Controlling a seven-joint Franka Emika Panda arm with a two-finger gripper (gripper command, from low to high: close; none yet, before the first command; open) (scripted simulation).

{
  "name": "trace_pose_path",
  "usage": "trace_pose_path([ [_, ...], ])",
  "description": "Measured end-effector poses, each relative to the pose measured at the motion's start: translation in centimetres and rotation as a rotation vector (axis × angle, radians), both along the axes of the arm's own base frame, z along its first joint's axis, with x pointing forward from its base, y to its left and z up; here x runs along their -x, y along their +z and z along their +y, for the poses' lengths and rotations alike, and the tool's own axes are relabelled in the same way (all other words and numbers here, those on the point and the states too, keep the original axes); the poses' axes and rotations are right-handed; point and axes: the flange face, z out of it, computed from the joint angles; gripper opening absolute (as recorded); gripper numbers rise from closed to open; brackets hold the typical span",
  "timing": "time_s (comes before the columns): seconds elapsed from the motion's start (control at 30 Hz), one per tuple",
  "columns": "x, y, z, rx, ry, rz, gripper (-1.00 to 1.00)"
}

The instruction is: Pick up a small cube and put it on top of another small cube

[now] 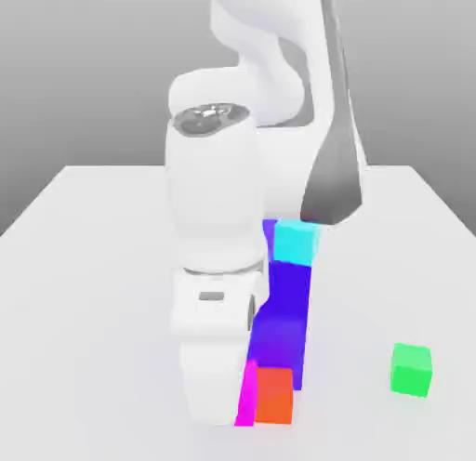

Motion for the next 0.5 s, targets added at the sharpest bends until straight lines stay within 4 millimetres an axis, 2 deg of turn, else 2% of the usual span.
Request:
trace_pose_path([
  [0.07, 1.2, 0.3, 4.6, 0.014, 0.173, 0.002, -1.0],
  [0.17, 4.4, 0.4, 11.1, 0.044, 0.443, 0.012, -1.0],
  [0.3, 11.1, 0.2, 19.6, 0.097, 0.851, 0.022, -1.0],
  [0.33, 12.7, -0.6, 19.7, 0.119, 0.93, 0.046, -1.0],
  [0.37, 13.3, -1.4, 19.6, 0.129, 0.963, 0.057, -1.0],
  [0.5, 13.7, -5.0, 19.4, 0.137, 0.992, 0.067, -1.0],
])
